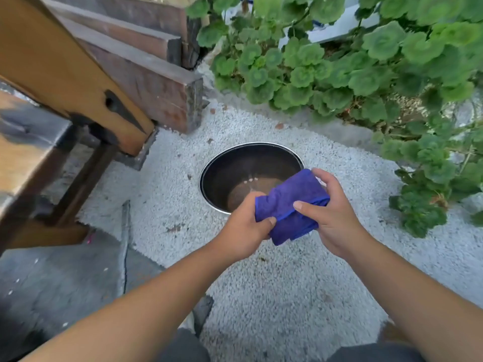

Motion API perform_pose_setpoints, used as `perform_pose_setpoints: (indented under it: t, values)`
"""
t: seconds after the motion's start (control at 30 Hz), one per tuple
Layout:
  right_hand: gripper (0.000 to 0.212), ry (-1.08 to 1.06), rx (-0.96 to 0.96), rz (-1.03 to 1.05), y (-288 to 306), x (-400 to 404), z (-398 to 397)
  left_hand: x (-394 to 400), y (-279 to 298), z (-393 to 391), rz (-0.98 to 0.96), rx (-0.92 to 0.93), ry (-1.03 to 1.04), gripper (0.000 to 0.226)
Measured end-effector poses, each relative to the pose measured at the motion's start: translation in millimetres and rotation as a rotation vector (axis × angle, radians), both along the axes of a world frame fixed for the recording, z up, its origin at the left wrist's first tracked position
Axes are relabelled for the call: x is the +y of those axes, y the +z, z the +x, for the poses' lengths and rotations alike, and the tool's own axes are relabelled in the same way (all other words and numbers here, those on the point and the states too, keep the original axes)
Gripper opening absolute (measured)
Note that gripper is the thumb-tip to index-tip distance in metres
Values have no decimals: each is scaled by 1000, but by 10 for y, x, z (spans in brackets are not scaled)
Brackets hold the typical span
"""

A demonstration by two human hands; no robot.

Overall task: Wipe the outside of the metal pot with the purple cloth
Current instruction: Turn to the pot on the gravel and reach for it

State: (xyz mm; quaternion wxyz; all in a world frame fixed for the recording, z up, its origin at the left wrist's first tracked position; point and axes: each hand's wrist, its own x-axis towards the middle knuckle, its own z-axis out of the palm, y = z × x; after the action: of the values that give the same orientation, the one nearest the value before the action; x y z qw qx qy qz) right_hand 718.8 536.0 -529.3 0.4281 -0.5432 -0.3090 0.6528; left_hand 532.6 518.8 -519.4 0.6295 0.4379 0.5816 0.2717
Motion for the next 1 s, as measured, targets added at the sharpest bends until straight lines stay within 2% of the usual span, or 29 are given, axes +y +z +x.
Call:
perform_pose_setpoints:
  t: [0.13, 0.17, 0.23, 0.33, 0.37, 0.43, 0.53, 0.6, 0.67, 0.8, 0.87, 0.93, 1.0]
  values:
    - [57, -63, -184, 112, -149, 268, 179, 192, -195, 45, 111, -53, -201, 51]
    - [54, -98, -203, 134, -167, 334, 235, 228, -263, 44, 154, -13, -260, 55]
    - [52, -139, -209, 183, -221, 427, 351, 298, -448, 24, 283, 304, -437, 61]
    - [52, -148, -219, 250, -251, 468, 446, 324, -712, 73, 451, 956, -670, 41]
    - [52, -146, -226, 267, -247, 467, 458, 317, -761, 115, 498, 1068, -662, 33]
    - [51, -152, -261, 302, -200, 466, 471, 361, -776, 145, 550, 1144, -625, 24]
    - [51, -196, -290, 337, -50, 477, 502, 537, -625, -47, 561, 1081, -570, 20]
    - [51, -233, -283, 349, 59, 508, 543, 658, -474, -252, 540, 995, -524, 34]
    - [55, -216, -271, 375, 167, 572, 555, 753, -329, -499, 502, 851, -425, 38]
    - [61, -47, -377, 437, 293, 718, 399, 739, -243, -981, 411, 586, -313, 16]
    - [58, 54, -393, 421, 239, 772, 214, 602, -292, -1150, 350, 452, -238, 28]
    - [54, 164, -396, 395, 123, 806, -63, 446, -397, -1230, 247, 313, -142, 18]
    - [54, 282, -406, 365, -39, 826, -401, 337, -558, -1276, 201, 267, -61, 15]
